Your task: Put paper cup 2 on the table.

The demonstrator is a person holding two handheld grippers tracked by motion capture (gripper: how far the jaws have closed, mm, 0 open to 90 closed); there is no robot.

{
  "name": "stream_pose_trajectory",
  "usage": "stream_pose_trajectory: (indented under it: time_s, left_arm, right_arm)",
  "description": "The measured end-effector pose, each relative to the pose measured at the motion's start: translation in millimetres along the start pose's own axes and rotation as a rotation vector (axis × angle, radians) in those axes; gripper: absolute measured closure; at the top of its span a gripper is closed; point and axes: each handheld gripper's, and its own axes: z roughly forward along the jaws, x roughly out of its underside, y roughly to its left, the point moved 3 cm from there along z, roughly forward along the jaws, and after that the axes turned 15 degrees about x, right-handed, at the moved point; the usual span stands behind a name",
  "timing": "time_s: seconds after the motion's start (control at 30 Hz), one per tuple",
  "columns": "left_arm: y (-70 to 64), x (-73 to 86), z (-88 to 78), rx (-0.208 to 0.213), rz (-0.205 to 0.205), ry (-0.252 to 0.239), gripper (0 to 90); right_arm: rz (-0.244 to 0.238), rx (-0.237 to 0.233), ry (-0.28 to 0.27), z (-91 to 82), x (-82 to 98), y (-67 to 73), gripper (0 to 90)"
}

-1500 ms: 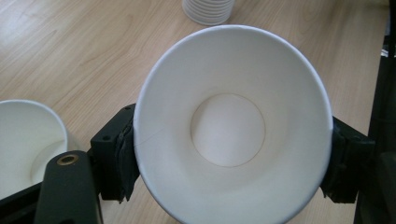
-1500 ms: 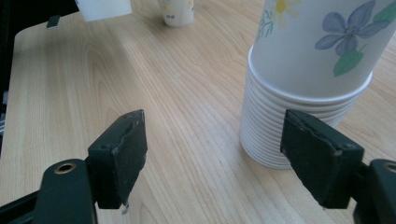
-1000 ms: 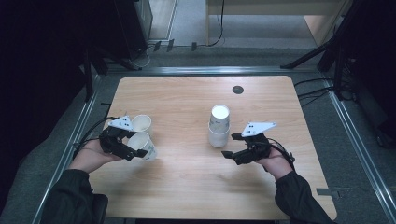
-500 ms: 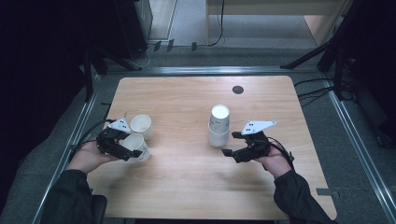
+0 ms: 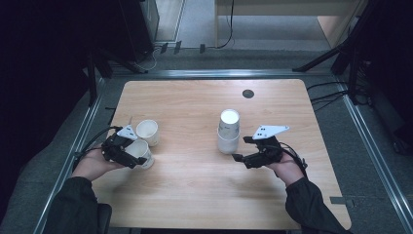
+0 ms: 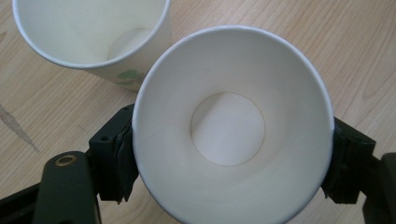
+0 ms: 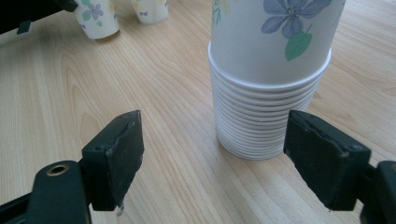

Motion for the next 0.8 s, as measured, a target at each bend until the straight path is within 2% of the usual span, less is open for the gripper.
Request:
stream_pose_trajectory:
  time_s: [0.27, 0.47, 0.8]
  left_arm:
    - [-1.2, 0.0, 5.4, -0.028, 0.025, 0.041, 20.9]
    - [-3.2, -0.5, 6.7, -0.039, 0.04, 0.045, 20.7]
    - [-4.0, -1.6, 8.2, -0.038, 0.036, 0.055, 19.3]
  right_arm:
    - [0.001, 0.003, 0.003, 0.7, 0.0, 0.0, 20.6]
    - [-0.002, 0.007, 0.003, 0.8, 0.0, -0.1, 20.6]
    - [-0.004, 0.008, 0.008, 0.8, 0.3, -0.1, 20.6]
